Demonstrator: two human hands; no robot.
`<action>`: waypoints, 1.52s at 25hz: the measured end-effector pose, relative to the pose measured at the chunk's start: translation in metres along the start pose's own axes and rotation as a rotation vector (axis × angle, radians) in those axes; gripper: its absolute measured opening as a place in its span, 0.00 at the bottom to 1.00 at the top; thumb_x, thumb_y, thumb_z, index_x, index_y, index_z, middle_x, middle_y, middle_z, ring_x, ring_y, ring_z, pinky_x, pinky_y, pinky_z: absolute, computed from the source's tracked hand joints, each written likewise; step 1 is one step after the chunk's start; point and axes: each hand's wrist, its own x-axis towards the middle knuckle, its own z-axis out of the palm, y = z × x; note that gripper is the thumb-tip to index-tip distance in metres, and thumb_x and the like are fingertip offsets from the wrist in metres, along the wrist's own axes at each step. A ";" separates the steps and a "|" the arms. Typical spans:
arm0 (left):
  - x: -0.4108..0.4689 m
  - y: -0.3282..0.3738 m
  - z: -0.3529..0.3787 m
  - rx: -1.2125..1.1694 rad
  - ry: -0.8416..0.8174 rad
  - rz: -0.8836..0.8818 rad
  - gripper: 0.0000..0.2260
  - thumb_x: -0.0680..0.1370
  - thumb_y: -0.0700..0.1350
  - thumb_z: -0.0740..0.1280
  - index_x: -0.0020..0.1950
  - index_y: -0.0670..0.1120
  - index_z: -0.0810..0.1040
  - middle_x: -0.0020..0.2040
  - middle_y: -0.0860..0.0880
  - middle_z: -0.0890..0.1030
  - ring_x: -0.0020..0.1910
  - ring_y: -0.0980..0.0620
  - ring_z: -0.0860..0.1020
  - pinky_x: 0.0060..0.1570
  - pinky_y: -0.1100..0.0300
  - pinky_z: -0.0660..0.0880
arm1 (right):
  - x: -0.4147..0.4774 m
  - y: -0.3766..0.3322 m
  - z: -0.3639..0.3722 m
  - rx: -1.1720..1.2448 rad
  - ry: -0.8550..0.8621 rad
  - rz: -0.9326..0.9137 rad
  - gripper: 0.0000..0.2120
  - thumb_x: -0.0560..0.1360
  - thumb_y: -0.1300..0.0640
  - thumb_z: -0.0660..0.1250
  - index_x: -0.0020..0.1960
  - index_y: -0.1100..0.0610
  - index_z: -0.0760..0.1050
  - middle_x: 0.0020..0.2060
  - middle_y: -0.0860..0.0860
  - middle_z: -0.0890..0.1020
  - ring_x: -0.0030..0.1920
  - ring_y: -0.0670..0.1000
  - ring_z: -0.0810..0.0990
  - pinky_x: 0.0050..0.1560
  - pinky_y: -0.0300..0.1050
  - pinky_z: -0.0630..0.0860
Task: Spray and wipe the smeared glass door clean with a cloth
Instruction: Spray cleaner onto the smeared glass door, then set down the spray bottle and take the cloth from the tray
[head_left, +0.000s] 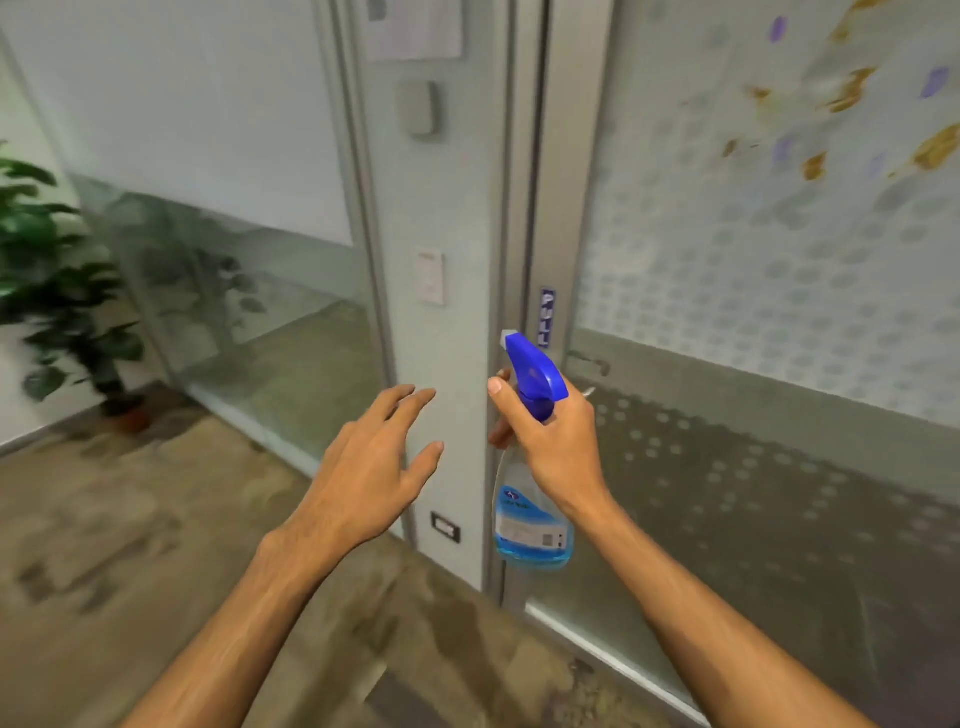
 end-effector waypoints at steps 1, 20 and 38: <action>-0.020 -0.015 -0.009 0.000 0.014 -0.034 0.26 0.81 0.55 0.64 0.78 0.52 0.65 0.77 0.52 0.66 0.60 0.47 0.79 0.63 0.49 0.75 | -0.009 -0.002 0.021 0.009 -0.043 0.009 0.07 0.79 0.53 0.72 0.51 0.56 0.79 0.33 0.60 0.82 0.30 0.56 0.84 0.36 0.39 0.80; -0.412 -0.212 -0.176 0.156 0.269 -0.804 0.20 0.81 0.55 0.64 0.72 0.52 0.73 0.75 0.53 0.70 0.53 0.50 0.81 0.60 0.54 0.75 | -0.242 -0.094 0.405 0.357 -0.846 0.069 0.08 0.79 0.55 0.73 0.57 0.55 0.80 0.34 0.52 0.81 0.32 0.48 0.81 0.38 0.32 0.77; -0.587 -0.415 -0.262 0.227 0.607 -1.492 0.18 0.80 0.60 0.63 0.68 0.57 0.76 0.67 0.55 0.79 0.60 0.55 0.80 0.60 0.56 0.77 | -0.375 -0.130 0.753 0.564 -1.454 0.064 0.18 0.75 0.46 0.72 0.60 0.54 0.79 0.35 0.60 0.80 0.35 0.55 0.80 0.40 0.34 0.78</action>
